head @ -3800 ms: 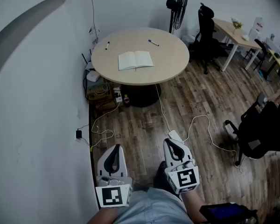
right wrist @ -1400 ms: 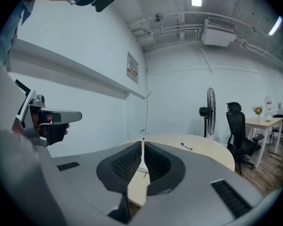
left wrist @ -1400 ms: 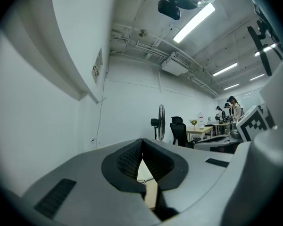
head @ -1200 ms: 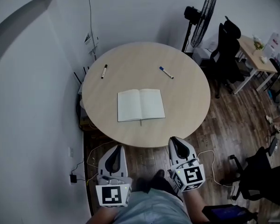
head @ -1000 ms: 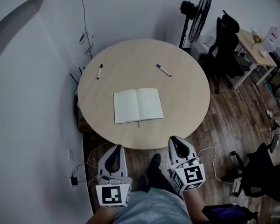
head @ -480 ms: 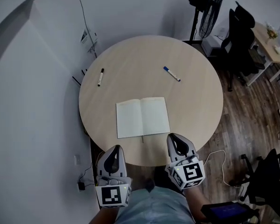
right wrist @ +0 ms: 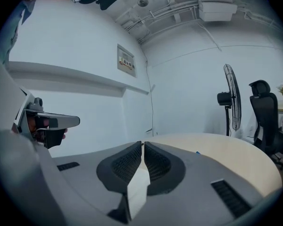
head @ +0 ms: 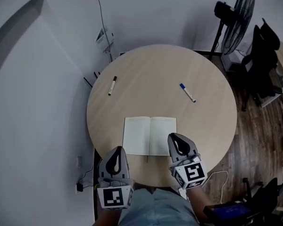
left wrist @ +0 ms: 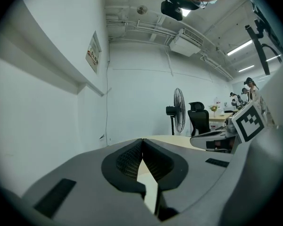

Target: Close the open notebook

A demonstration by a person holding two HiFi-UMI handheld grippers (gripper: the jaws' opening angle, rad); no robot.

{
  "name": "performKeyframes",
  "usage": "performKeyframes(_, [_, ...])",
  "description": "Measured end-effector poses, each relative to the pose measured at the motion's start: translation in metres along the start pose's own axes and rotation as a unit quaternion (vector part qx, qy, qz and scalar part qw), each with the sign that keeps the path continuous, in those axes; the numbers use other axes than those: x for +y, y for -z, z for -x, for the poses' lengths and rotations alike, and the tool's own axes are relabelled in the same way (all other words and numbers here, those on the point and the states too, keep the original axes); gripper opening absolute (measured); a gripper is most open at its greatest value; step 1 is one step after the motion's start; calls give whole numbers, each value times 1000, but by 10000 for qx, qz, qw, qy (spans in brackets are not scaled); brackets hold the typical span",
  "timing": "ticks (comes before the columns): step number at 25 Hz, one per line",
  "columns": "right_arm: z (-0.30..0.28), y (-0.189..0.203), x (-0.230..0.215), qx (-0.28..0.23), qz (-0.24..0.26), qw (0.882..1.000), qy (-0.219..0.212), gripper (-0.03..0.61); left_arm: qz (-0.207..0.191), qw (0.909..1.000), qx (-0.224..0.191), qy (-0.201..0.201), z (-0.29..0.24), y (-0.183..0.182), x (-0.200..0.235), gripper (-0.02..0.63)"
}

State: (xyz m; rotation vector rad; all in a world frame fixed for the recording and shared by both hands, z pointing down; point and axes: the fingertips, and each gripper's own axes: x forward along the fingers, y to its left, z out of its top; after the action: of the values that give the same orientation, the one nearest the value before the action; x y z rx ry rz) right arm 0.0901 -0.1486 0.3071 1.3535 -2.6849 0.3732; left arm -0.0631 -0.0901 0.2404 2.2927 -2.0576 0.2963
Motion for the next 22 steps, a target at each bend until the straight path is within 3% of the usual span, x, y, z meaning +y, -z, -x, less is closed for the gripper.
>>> performKeyframes(10, [-59,-2,9,135,73,9992,-363,49,153,9994,230,-197,-36,9,36,20])
performKeyframes(14, [-86,13,22,298,73,9988,-370,49,265,9984,498,-97,-50,38,60,20])
performKeyframes(18, [-112,39,31,820,27,9959,-385,49,606,9954,746,12,-69,70,75,20])
performKeyframes(22, [-142,70,37,845,-91,9951,-510,49,743,9916,1029,235,-94,113,87,20])
